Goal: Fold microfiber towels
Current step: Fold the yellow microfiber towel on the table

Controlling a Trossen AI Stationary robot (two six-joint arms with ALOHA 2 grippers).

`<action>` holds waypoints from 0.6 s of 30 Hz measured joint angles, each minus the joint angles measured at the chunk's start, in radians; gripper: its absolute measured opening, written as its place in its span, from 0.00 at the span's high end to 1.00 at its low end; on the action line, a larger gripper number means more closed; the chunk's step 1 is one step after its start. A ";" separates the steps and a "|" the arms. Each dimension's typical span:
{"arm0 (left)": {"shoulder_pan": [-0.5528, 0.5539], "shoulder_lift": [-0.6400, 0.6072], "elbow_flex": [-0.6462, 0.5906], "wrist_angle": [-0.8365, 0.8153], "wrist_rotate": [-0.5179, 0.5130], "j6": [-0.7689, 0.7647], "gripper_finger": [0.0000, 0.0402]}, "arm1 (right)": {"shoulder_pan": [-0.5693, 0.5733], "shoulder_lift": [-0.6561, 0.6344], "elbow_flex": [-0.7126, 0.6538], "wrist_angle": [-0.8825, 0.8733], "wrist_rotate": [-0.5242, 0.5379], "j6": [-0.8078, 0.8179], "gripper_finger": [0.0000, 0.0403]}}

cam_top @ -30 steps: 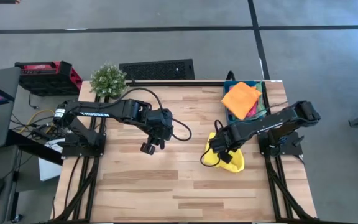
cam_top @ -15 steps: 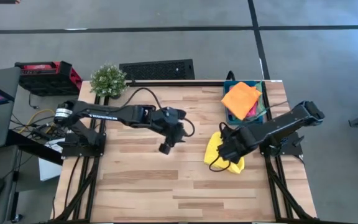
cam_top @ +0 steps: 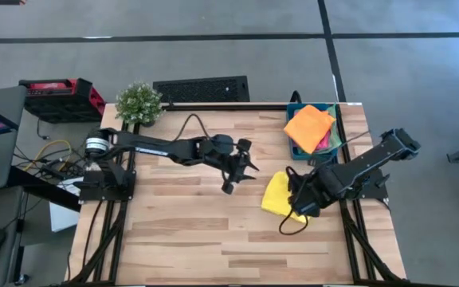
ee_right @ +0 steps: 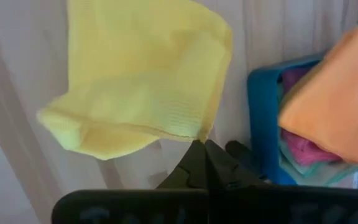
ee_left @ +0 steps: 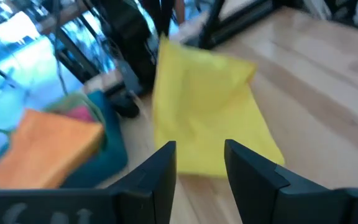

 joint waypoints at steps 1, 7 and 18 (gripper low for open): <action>0.000 0.026 0.011 0.001 0.001 0.013 0.68 | 0.006 0.000 -0.001 0.002 -0.005 -0.004 1.00; 0.011 0.168 0.150 0.049 0.002 0.089 0.68 | 0.030 -0.016 -0.001 -0.001 -0.029 -0.088 1.00; 0.046 0.471 0.581 -0.116 0.185 0.104 0.68 | 0.039 -0.019 -0.001 0.005 -0.046 -0.164 1.00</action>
